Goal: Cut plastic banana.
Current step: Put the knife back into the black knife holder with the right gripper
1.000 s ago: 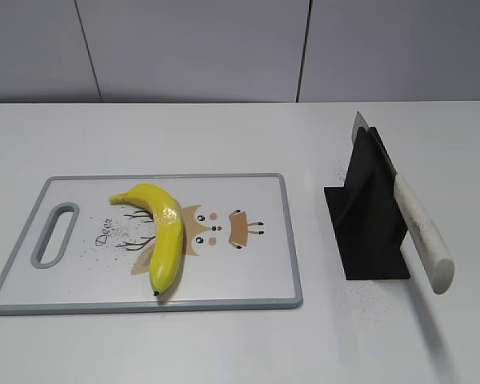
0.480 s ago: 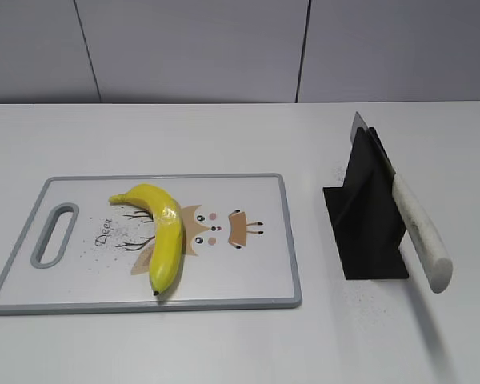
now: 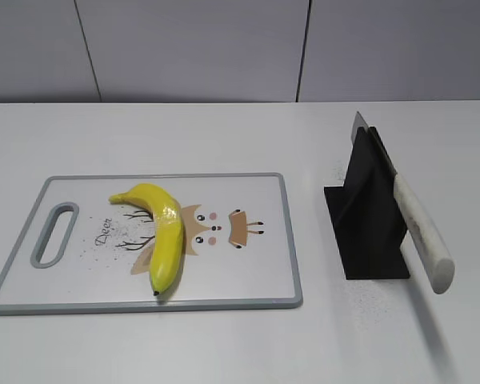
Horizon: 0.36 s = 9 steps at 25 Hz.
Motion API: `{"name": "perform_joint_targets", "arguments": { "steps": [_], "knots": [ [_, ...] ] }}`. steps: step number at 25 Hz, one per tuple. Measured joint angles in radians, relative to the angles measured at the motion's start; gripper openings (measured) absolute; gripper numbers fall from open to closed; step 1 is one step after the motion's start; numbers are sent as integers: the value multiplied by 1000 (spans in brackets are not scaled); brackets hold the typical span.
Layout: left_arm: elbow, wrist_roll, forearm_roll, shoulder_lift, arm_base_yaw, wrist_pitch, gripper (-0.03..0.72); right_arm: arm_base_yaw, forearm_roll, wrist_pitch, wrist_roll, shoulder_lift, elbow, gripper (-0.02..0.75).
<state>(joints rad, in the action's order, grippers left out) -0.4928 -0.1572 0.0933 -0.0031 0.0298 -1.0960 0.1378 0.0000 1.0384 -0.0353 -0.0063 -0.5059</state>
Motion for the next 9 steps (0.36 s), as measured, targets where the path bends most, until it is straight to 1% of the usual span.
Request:
{"name": "perform_joint_targets", "arguments": {
  "steps": [9],
  "knots": [
    [0, 0, 0, 0, 0, 0, 443, -6, 0, 0, 0, 0, 0, 593]
  ]
}}
